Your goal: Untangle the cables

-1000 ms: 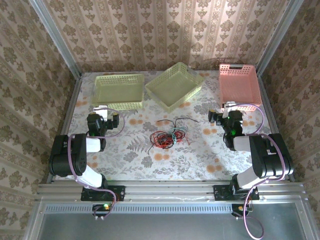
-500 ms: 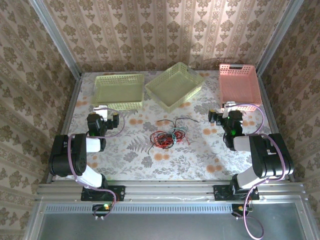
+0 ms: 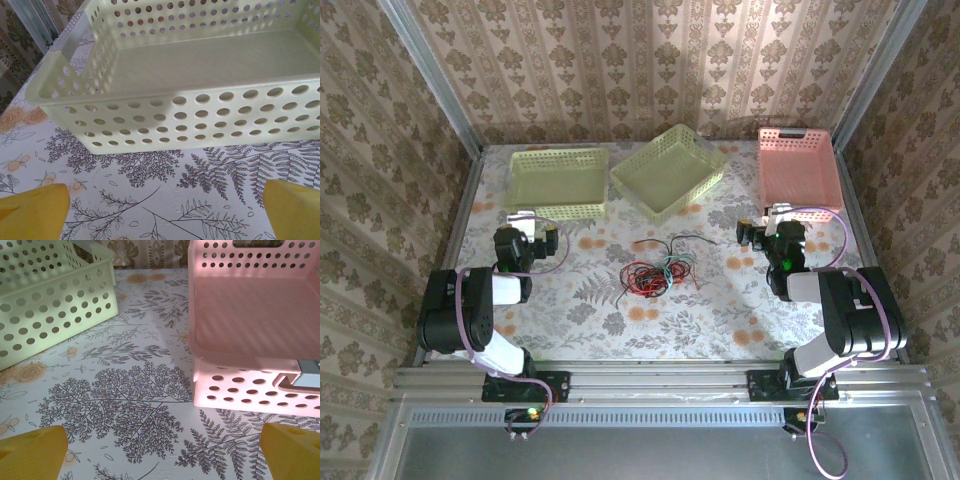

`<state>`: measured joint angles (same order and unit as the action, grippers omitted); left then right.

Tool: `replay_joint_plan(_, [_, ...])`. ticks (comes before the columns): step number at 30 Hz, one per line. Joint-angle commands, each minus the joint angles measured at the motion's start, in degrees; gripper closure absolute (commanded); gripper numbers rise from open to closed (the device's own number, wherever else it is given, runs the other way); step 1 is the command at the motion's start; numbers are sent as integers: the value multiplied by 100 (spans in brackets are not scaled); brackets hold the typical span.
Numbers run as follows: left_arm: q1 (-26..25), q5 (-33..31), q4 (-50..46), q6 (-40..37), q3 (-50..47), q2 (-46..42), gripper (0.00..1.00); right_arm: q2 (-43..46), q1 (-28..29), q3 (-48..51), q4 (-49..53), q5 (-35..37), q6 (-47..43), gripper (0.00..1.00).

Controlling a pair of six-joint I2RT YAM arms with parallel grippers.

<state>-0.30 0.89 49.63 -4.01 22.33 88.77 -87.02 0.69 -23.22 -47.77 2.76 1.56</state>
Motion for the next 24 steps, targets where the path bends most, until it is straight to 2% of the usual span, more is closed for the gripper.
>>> replay_joint_plan(1, [-14, -11, 89, 90, 67, -27, 0, -54, 20, -46, -35, 110, 39, 0])
replay_joint_plan(2, [-40, -216, 155, 125, 29, -84, 0, -42, 50, -25, -77, 209, 37, 0])
replay_joint_plan(3, [-79, -350, 45, 104, -6, -295, 0, 36, 175, -58, -10, 652, 61, 0])
replay_joint_plan(5, [-221, -386, -1086, -64, 239, -1098, 0, 376, 336, -291, 607, 1173, 26, 0])
replay_joint_plan(7, [-417, -279, -2396, -17, 758, -1904, 0, 916, 539, -1183, 2454, 1404, 8, 0])
replay_joint_plan(8, [-494, -160, -3048, 249, 1107, -2259, 0, 1083, 651, -1791, 3739, 1582, 184, 0])
replay_joint_plan(10, [-635, -270, -4424, 1459, 1937, -2777, 0, 1171, 783, -3343, 6372, 1930, 1485, 0])
replay_joint_plan(12, [-728, -565, -6026, 2811, 2792, -3076, 0, 1032, 669, -4385, 7896, 1127, 2124, 0])
replay_joint_plan(13, [-698, -242, -6352, 2911, 3052, -3169, 0, 971, 600, -4520, 8202, 760, 2394, 0])
replay_joint_plan(14, [-683, 455, -6259, 2811, 3079, -3257, 0, 936, 499, -4478, 8272, 323, 2601, 0])
replay_joint_plan(15, [-675, 1170, -6041, 2755, 2980, -3347, 0, 901, 257, -4314, 8122, -717, 2597, 0])
replay_joint_plan(16, [-688, 1637, -5781, 2953, 2748, -3448, 0, 866, 45, -4089, 7891, -1758, 2666, 13])
replay_joint_plan(18, [-658, 2062, -5194, 4033, 2053, -3641, 0, 864, -75, -3710, 7428, -2774, 2877, 35])
replay_joint_plan(19, [-644, 2050, -4940, 4756, 1658, -3763, 0, 936, -14, -3515, 7252, -2978, 2873, 44])
replay_joint_plan(20, [-617, 2128, -4555, 5153, 1303, -3838, 0, 1031, 106, -3392, 7222, -2887, 2879, 53])
replay_joint_plan(21, [-504, 2501, -3998, 5328, 1024, -3882, 0, 1176, 297, -3291, 7223, -2710, 2815, 60])
replay_joint_plan(22, [-407, 2748, -3892, 5534, 868, -3918, 0, 1316, 559, -3215, 7315, -2451, 2680, 61])
replay_joint_plan(24, [-340, 2735, -4442, 5813, 973, -4008, 0, 1537, 1122, -3130, 7537, -1856, 2442, 62])
